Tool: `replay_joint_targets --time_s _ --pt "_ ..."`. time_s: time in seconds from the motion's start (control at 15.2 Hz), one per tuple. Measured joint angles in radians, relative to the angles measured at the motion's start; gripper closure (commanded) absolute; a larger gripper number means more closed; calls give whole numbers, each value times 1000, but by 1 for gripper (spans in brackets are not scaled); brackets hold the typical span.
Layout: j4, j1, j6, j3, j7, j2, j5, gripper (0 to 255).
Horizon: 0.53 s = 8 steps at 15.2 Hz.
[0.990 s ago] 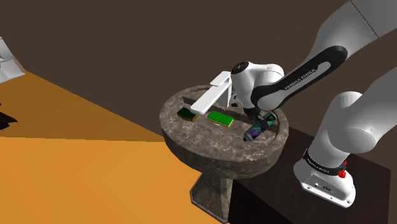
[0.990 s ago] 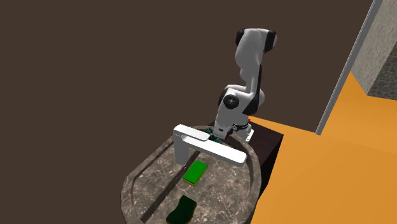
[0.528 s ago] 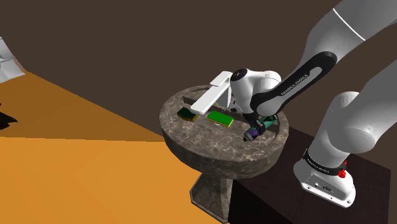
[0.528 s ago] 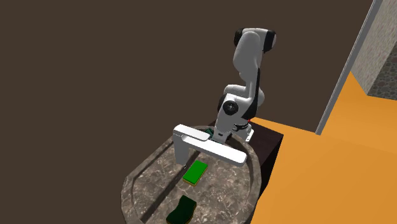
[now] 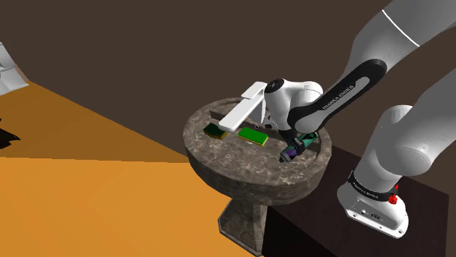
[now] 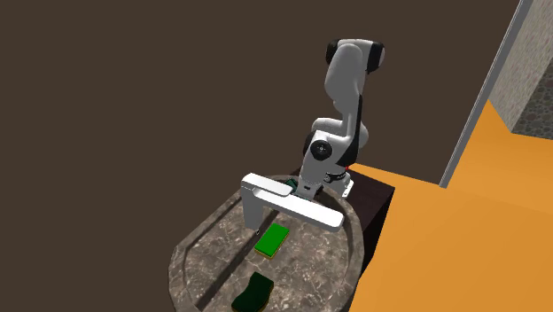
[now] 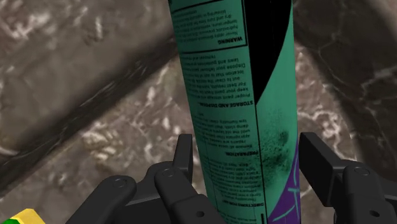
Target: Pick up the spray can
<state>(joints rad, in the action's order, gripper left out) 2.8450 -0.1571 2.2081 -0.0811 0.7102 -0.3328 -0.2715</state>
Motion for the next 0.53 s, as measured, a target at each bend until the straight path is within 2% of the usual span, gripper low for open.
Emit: replay_joint_targets --time_s 0.2,0.53 --pt "-3 -2 -19 1 6 -16 6 255" --pt "-26 -12 -106 3 32 -84 27 255"
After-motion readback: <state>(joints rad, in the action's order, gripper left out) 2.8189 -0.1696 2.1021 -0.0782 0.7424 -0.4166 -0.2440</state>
